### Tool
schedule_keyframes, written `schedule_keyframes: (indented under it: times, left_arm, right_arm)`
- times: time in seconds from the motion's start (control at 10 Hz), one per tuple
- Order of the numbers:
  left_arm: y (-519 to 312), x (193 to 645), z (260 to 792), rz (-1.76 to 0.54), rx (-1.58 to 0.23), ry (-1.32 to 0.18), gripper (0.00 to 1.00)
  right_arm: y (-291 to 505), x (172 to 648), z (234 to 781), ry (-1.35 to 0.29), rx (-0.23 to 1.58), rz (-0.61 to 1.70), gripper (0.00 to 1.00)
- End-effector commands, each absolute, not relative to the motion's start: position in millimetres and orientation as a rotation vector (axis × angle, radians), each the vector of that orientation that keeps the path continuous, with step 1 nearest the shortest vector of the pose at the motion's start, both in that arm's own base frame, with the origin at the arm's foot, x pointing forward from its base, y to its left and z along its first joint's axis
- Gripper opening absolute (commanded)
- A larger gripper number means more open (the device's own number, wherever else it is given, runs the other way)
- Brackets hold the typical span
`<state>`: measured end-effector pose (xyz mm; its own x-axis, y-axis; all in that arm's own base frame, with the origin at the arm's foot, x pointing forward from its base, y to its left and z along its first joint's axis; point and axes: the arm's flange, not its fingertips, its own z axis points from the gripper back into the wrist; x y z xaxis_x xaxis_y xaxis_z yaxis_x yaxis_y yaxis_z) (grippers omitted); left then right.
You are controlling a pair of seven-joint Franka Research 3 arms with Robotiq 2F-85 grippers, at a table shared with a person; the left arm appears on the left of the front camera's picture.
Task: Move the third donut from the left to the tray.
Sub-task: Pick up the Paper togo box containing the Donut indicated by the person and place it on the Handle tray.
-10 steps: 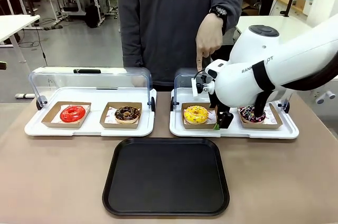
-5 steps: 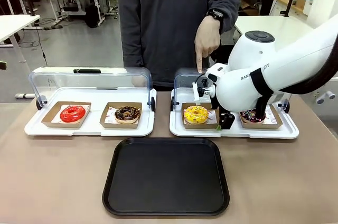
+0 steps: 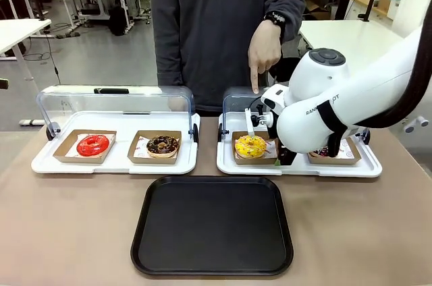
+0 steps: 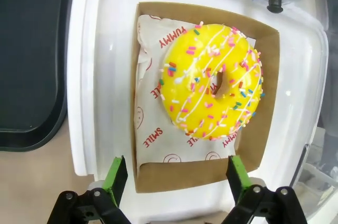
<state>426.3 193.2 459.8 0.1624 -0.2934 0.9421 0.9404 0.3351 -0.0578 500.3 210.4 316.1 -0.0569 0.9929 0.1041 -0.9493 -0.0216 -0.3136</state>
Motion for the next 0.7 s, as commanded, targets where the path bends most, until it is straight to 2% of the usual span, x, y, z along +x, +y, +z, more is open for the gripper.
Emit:
schedule_keyframes:
  times: [0.0, 0.3, 0.4, 0.5, 0.6]
  left_arm:
    - [192.1, 425.6, 461.3, -1.029, -0.796, -1.039, 1.0]
    - [192.1, 425.6, 461.3, -1.029, -0.796, -1.039, 1.0]
    - [192.1, 425.6, 461.3, -1.029, -0.796, -1.039, 1.0]
    - [192.1, 425.6, 461.3, -1.029, -0.796, -1.039, 1.0]
    - [192.1, 425.6, 461.3, -1.029, -0.796, -1.039, 1.0]
  right_arm:
    - [215.6, 505.4, 312.0, -0.363, -0.191, 1.566, 1.0]
    - [218.4, 505.6, 305.7, -0.358, -0.192, 1.561, 1.0]
    - [217.8, 504.2, 306.3, -0.352, -0.189, 1.559, 0.41]
    - [218.9, 503.9, 307.5, -0.349, -0.187, 1.553, 0.41]
    - [219.5, 503.8, 308.0, -0.341, -0.181, 1.547, 0.0]
